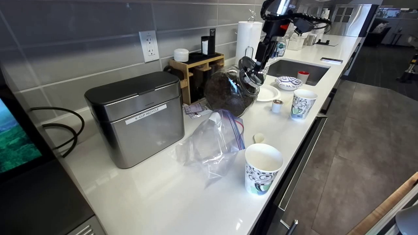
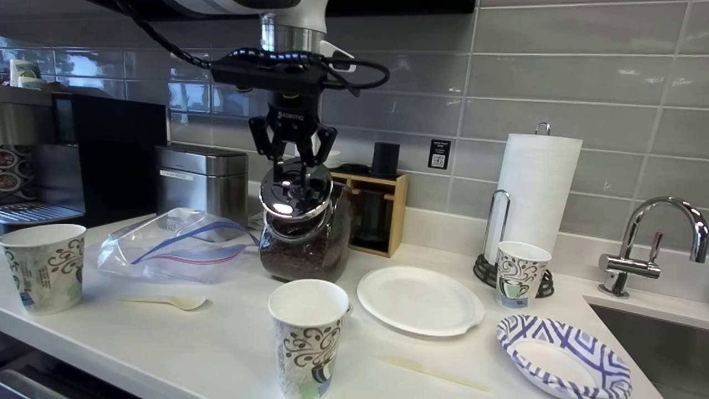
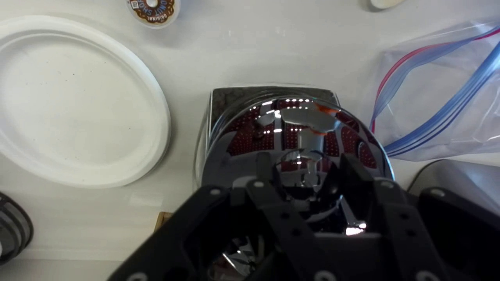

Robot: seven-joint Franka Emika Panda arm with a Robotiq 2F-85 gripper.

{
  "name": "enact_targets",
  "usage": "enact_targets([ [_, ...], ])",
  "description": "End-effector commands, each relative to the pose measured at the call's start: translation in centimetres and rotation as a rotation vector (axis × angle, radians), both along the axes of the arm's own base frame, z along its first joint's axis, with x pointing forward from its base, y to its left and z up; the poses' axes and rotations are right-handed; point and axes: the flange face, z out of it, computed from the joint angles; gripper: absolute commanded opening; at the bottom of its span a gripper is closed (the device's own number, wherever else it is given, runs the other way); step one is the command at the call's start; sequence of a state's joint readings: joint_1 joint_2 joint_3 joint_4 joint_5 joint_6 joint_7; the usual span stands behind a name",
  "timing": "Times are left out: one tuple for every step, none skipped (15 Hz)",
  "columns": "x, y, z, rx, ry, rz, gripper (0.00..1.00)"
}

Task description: Remove the lid from the glass container.

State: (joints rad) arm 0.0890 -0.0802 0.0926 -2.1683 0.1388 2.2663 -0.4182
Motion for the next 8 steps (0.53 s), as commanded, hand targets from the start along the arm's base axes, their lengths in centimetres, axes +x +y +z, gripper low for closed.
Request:
enact_targets([
  [-0.3, 0.1, 1.0, 0.014, 0.016, 0.028, 0.21],
  [-0.4, 0.1, 1.2, 0.017, 0.018, 0.036, 0.21],
  [-0.6, -0.1, 1.4, 0.013, 0.021, 0.038, 0.21],
  [-0.9, -1.2, 1.7, 0.006, 0.019, 0.013, 0.21],
  [-1.2, -2.4, 2.0, 0.009, 0.015, -0.019, 0.21],
  [-1.2, -3.7, 2.2, 0.013, 0.013, -0.049, 0.21],
  [-1.2, -5.1, 2.3, 0.014, 0.012, -0.079, 0.21],
  [-1.1, -6.3, 2.5, 0.016, 0.011, -0.103, 0.21],
])
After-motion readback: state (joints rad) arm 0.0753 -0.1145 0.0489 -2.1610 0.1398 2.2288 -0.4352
